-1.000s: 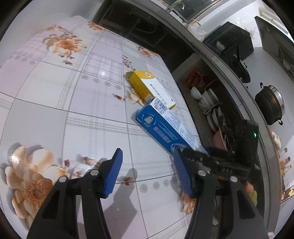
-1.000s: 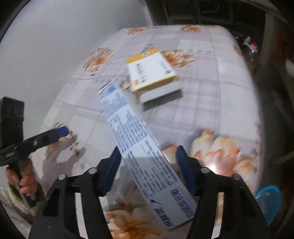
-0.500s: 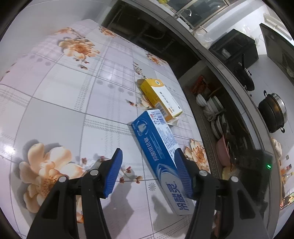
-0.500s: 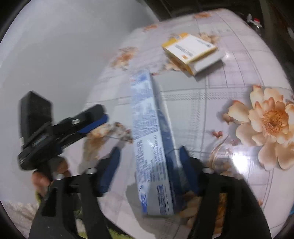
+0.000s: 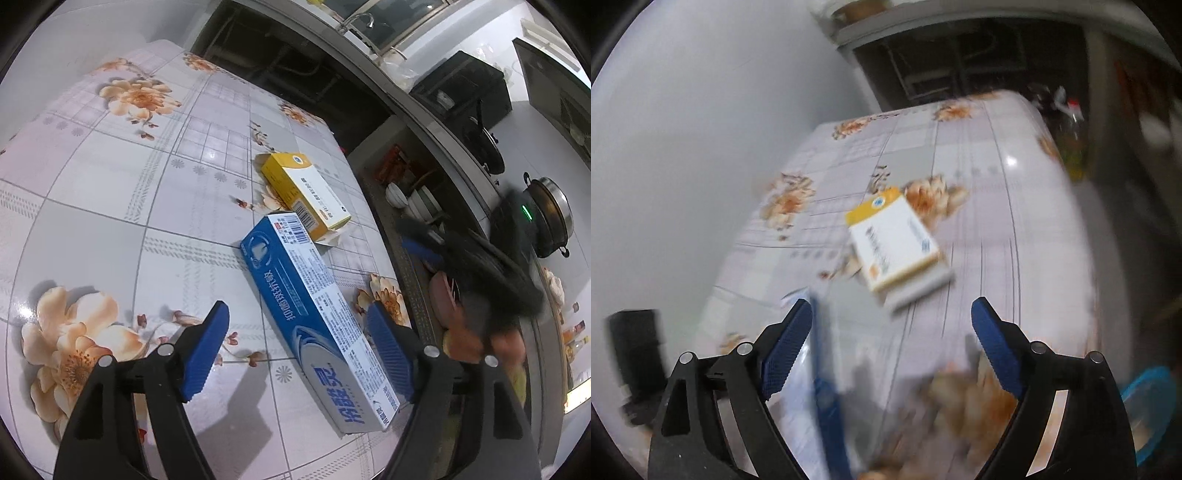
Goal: Collect trash
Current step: 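Grasp the blue toothpaste box with the left tool while the right tool grasps the yellow medicine box, then lift both boxes and adjust the toothpaste box grip in the left tool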
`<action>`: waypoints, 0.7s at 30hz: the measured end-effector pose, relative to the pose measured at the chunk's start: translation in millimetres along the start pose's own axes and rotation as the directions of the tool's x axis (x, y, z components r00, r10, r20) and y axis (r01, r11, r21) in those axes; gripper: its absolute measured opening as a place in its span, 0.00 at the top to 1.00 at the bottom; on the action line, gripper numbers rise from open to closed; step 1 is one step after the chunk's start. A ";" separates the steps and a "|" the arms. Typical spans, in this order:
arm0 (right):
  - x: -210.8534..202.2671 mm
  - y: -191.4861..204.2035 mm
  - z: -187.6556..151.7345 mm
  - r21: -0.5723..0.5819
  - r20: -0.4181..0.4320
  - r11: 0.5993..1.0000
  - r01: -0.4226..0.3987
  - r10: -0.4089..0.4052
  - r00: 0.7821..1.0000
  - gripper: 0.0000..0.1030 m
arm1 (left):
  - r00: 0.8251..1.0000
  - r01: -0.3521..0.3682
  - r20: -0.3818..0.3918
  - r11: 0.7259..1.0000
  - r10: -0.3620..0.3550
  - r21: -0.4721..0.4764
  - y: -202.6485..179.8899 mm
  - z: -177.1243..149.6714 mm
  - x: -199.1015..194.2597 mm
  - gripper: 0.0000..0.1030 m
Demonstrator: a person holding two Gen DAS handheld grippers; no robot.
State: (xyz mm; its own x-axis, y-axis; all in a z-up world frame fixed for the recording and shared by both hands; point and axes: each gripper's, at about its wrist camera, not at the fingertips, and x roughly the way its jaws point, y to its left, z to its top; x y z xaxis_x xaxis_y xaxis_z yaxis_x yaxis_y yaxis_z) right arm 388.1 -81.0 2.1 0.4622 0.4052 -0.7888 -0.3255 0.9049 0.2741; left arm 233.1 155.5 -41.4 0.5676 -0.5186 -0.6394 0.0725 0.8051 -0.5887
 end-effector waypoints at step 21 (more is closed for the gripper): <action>46.4 -13.7 -12.9 -0.023 -0.168 0.992 0.122 -0.124 0.978 0.28 | 0.999 -0.004 -0.047 0.997 0.008 0.076 -7.7 -1.7 4.1 0.25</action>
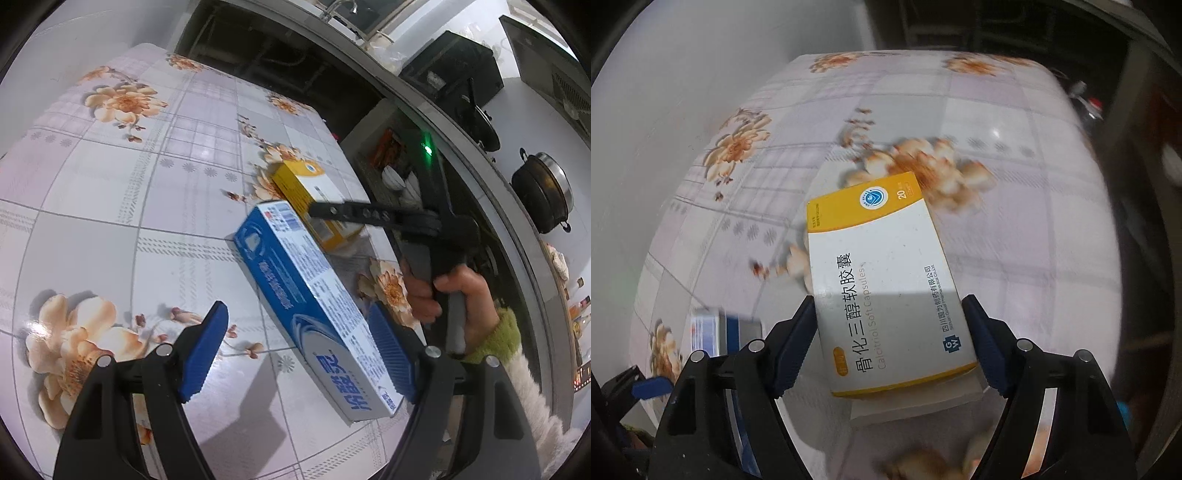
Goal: Collect trash
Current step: 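Lift both boxes and adjust the toothpaste box grip in the left tool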
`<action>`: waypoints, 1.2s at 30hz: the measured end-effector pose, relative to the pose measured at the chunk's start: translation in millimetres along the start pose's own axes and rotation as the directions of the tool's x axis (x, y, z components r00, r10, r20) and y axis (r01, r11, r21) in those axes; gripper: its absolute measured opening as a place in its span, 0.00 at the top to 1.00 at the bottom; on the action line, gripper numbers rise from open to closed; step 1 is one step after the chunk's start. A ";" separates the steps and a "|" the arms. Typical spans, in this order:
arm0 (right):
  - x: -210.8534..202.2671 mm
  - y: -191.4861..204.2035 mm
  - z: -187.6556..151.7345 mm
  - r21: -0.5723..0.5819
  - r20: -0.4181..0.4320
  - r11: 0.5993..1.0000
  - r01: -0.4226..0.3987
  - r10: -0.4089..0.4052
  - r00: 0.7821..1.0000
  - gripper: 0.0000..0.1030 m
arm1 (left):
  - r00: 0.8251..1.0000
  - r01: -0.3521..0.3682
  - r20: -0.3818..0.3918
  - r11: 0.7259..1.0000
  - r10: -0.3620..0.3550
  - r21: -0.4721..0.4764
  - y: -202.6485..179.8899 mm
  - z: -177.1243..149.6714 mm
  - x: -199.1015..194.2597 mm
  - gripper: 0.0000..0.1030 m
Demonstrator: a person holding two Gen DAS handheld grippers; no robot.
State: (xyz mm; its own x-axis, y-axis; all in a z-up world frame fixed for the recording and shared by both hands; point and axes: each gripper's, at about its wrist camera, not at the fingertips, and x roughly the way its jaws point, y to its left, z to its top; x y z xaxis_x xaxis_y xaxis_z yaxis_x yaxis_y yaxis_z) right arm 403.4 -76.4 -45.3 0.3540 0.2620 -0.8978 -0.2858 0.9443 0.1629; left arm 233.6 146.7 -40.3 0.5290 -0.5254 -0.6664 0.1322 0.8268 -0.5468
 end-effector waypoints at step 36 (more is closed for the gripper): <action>-92.8 -21.6 -204.5 0.386 0.170 0.921 -0.061 -0.006 0.985 0.26 | 0.961 -0.260 0.019 0.886 0.274 0.385 -66.7 -29.6 43.4 0.57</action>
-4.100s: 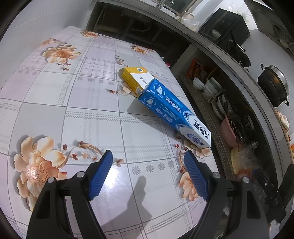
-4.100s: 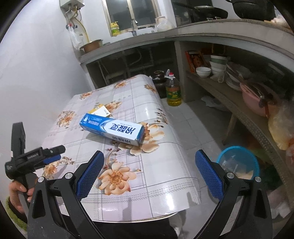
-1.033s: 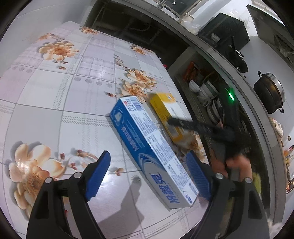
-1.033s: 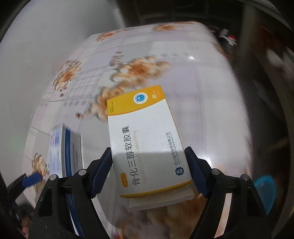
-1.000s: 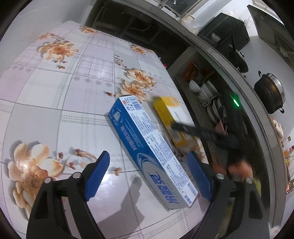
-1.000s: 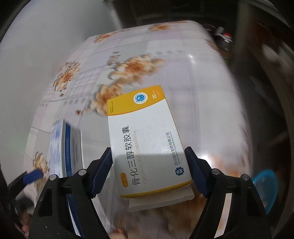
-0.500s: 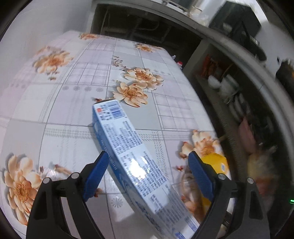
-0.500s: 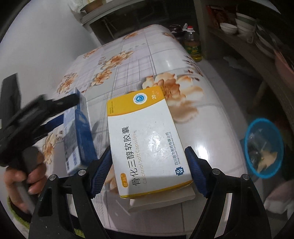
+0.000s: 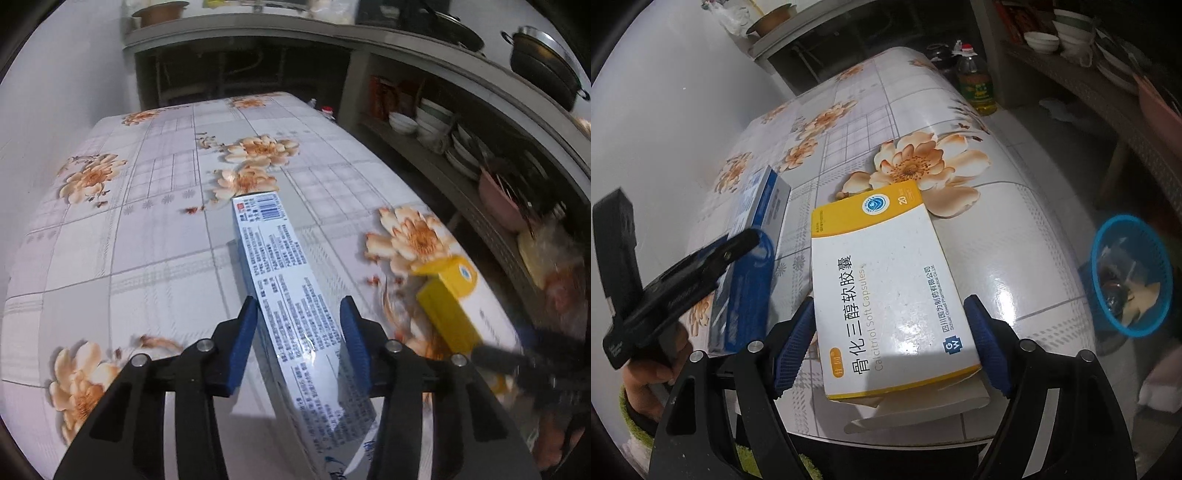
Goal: Collect trash
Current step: 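Lift both boxes and adjust the toothpaste box grip in the left tool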
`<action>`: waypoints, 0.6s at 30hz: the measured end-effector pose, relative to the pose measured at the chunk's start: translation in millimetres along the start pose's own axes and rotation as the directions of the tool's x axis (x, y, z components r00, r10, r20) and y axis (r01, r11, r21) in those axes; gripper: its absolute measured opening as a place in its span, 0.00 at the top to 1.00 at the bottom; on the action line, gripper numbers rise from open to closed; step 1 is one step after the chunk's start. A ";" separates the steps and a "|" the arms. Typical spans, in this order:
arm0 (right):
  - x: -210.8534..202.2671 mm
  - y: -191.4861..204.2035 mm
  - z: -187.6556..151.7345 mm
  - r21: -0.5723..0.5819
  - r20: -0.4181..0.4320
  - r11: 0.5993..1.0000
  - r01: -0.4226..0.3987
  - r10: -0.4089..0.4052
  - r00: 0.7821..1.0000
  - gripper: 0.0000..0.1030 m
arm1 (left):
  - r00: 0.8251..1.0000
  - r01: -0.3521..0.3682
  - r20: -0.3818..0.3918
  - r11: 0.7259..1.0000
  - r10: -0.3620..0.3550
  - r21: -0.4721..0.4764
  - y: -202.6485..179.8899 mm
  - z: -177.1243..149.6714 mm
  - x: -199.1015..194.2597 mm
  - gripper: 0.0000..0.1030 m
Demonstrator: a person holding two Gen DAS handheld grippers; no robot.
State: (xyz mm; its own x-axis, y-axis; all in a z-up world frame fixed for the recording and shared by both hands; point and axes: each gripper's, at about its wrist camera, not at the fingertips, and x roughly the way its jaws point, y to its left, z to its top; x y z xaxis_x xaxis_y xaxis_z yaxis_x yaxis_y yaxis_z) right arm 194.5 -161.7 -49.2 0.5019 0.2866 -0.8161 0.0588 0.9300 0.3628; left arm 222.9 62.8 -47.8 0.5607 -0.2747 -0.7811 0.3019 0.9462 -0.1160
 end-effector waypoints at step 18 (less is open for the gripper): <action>3.7 1.4 1.9 -0.008 0.024 1.000 0.016 -0.015 1.000 0.16 | 0.996 -0.073 -0.039 0.997 0.074 0.035 -1.5 -15.5 2.4 0.51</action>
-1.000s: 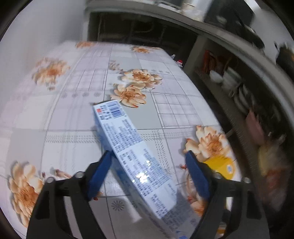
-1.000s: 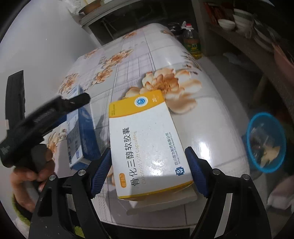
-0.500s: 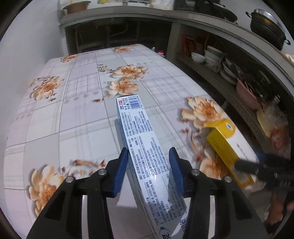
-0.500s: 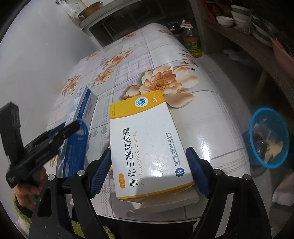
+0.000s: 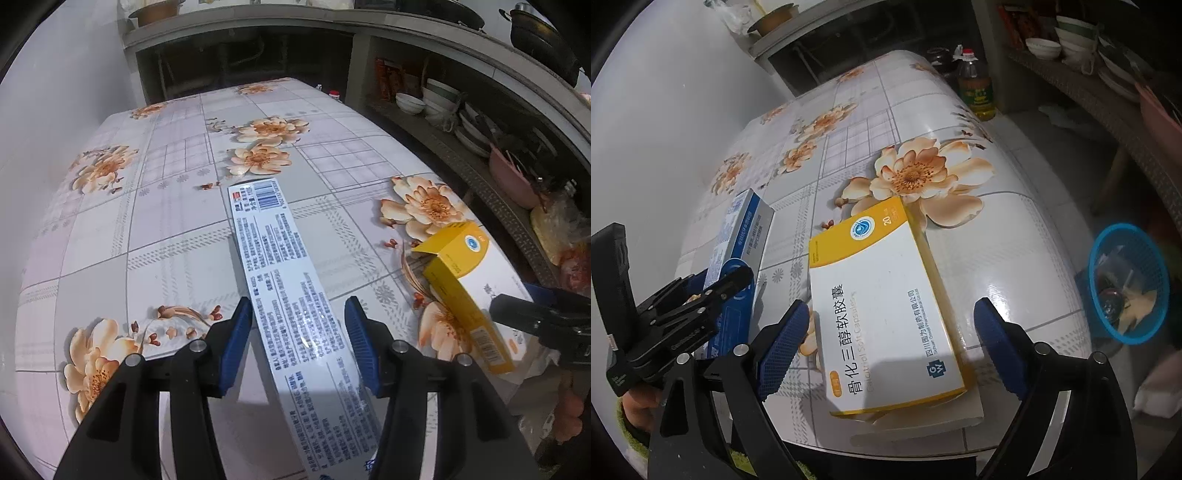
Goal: Collect trash
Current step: 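Lift both boxes and adjust the toothpaste box grip in the left tool, then carry both boxes to the blue wastebasket and open both tools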
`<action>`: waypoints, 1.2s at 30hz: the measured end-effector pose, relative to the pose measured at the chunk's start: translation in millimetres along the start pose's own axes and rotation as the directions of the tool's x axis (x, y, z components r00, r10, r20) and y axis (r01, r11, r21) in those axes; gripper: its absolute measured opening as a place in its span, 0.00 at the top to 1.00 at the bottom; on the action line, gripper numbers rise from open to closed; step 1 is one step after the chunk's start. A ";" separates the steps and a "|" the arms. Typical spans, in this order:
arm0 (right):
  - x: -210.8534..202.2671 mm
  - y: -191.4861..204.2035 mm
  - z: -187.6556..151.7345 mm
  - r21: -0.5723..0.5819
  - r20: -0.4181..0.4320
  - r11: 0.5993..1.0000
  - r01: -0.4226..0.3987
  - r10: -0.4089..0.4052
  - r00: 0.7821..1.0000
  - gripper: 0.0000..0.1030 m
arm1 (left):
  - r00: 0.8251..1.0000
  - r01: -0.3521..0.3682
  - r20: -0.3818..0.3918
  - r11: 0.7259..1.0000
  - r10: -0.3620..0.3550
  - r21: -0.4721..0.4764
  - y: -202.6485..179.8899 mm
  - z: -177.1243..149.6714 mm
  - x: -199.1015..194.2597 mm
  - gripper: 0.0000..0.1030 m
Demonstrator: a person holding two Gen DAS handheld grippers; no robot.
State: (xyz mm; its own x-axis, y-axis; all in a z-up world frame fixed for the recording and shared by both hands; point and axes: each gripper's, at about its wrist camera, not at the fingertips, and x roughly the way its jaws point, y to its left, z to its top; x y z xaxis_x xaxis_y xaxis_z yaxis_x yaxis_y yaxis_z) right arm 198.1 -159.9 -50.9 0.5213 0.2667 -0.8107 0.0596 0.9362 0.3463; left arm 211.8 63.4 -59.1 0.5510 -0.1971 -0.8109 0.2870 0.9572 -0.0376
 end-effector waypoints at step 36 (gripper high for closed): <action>9.7 42.0 -8.7 -0.231 -0.008 0.960 0.156 -0.163 0.987 0.17 | 0.995 -0.055 0.082 0.998 0.059 -0.044 15.9 -8.2 -15.2 0.69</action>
State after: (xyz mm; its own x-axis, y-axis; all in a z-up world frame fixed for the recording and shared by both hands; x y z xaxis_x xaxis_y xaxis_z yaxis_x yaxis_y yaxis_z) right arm 198.2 -115.9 -48.3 0.4981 0.1127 -0.8598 -0.0580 0.9936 0.0966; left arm 201.6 83.3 -52.1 0.6290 -0.1573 -0.7613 0.2216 0.9750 -0.0183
